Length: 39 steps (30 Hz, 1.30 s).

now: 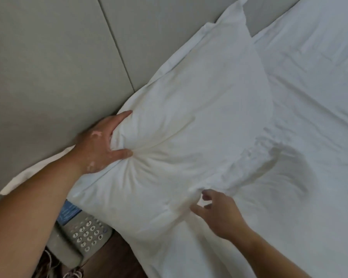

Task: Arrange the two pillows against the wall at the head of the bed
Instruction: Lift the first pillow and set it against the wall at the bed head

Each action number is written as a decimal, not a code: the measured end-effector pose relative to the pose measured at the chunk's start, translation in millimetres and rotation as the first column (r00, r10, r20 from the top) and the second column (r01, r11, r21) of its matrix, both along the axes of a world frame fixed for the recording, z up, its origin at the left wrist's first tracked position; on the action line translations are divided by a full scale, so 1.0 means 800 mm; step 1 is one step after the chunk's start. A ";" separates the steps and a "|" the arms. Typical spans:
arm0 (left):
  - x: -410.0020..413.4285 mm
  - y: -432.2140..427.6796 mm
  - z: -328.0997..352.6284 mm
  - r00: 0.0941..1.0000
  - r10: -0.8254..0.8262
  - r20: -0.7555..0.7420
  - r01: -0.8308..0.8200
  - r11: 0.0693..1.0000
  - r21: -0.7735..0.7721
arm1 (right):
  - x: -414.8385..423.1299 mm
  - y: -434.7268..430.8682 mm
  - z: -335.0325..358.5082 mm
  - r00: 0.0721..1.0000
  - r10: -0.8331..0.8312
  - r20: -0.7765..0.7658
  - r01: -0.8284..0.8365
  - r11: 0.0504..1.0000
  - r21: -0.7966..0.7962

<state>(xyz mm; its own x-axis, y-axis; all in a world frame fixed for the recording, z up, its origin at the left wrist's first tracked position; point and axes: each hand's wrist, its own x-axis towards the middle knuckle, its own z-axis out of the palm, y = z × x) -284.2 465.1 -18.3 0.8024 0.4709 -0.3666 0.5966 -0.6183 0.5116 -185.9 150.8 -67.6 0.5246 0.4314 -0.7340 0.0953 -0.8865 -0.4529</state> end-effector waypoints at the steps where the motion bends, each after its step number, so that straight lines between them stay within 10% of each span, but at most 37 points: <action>1: 0.000 0.002 0.002 1.000 -0.004 -0.016 0.005 1.000 0.003 | 0.027 0.004 0.017 0.997 0.043 0.071 -0.043 0.999 0.009; 7: -0.013 0.011 0.020 0.989 0.053 -0.135 -0.062 0.996 -0.062 | 0.192 0.125 0.117 0.753 0.276 0.598 -0.444 0.883 0.151; 13: -0.041 0.021 0.025 0.971 0.061 -0.232 -0.048 0.997 0.060 | 0.296 0.267 0.152 0.425 0.670 0.609 -0.788 0.605 -0.116; 26: -0.108 0.019 0.033 0.922 0.117 -0.370 -0.064 0.986 0.152 | 0.311 0.280 0.092 0.372 0.876 0.306 -0.717 0.481 -0.505; 39: -0.116 -0.026 0.108 0.948 0.307 -0.089 -0.260 0.903 0.340 | 0.318 0.233 0.204 0.303 0.703 0.643 -0.692 0.626 -0.359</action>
<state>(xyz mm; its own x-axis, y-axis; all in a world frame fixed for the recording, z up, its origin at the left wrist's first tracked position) -377.3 444.6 67.9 0.5701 0.7813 -0.2542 0.8209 -0.5289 0.2153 68.7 337.5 95.4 0.3416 0.8858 -0.3141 0.9390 -0.3361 0.0732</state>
